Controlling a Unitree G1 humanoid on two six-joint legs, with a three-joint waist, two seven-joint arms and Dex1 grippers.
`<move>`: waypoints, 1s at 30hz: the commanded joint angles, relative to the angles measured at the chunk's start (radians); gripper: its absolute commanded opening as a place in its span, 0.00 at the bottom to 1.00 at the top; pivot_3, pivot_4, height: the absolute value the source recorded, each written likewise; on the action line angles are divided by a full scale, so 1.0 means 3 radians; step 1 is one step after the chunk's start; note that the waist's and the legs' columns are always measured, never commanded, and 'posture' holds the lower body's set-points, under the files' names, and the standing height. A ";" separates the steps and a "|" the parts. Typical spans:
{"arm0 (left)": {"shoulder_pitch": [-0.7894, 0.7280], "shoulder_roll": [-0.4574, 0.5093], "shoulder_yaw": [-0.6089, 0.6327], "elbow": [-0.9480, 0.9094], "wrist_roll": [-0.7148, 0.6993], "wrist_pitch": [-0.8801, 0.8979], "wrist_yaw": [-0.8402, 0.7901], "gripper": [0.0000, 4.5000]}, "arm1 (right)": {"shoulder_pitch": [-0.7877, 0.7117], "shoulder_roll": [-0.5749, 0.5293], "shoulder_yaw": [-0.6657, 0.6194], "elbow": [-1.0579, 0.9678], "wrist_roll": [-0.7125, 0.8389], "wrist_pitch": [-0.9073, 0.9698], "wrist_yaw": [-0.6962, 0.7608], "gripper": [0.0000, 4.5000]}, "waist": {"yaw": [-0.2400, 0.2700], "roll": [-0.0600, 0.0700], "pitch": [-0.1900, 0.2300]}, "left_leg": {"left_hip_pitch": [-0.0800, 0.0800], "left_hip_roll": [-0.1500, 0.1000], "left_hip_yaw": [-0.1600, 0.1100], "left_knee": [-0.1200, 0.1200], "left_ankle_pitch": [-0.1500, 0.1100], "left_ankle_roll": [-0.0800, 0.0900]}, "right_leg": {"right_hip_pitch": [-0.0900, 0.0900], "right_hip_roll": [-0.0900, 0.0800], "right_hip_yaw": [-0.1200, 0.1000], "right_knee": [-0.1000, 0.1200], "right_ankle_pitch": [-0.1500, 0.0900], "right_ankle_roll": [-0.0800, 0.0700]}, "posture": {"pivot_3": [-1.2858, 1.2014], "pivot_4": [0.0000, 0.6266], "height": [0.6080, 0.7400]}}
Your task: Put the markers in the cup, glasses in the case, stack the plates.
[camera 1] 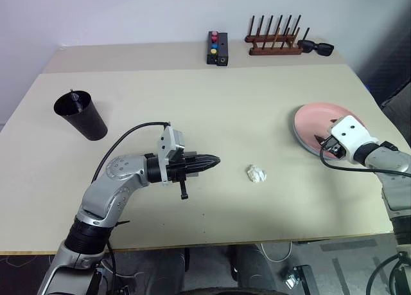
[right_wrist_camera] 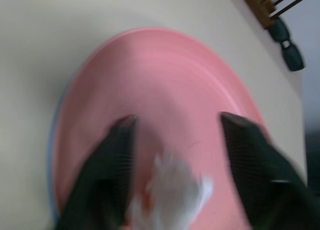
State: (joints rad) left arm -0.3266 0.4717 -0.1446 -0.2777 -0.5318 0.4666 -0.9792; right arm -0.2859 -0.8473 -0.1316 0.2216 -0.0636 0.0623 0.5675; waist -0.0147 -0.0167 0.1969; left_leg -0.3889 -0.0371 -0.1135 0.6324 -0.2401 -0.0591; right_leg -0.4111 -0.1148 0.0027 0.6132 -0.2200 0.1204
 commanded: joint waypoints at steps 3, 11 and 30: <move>-0.0016 0.0055 0.0062 -0.0021 0.0050 -0.0096 -0.0003 0.00 | 0.0054 -0.0020 -0.0225 -0.0462 0.0495 -0.0041 0.0387 0.84 | 0.0004 0.0000 0.0000 | 0.0000 0.0000 0.0000 0.0000 0.0000 0.0000 | 0.0000 0.0000 0.0000 0.0000 0.0000 0.0000 | 0.52 0.24 0.95; -0.0047 0.0136 0.0122 0.0128 0.0114 -0.0203 -0.0055 0.00 | 0.0747 0.0098 0.0118 -0.1765 0.1404 0.0891 0.1064 0.84 | 0.0011 0.0000 0.0000 | -0.0001 0.0001 -0.0005 0.0000 -0.0001 0.0001 | 0.0001 0.0001 -0.0002 0.0000 -0.0001 0.0001 | 0.52 0.24 0.95; 0.0033 0.0180 0.0154 0.0037 0.0054 -0.0155 -0.0053 0.00 | 0.0718 0.0387 0.0550 -0.1746 0.1115 0.1089 0.0867 0.01 | 0.0013 0.0000 0.0000 | -0.0003 0.0001 -0.0004 0.0001 -0.0001 0.0001 | -0.0001 0.0000 -0.0003 -0.0001 -0.0001 0.0001 | 0.52 0.24 0.95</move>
State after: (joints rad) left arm -0.3193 0.5208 -0.1224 -0.2371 -0.5020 0.4267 -0.9945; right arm -0.0608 -0.7283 0.0624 -0.2809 0.2605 0.3995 0.8244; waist -0.0109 -0.0168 0.1969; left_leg -0.3897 -0.0368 -0.1146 0.6328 -0.2404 -0.0588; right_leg -0.4114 -0.1148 0.0018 0.6128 -0.2203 0.1207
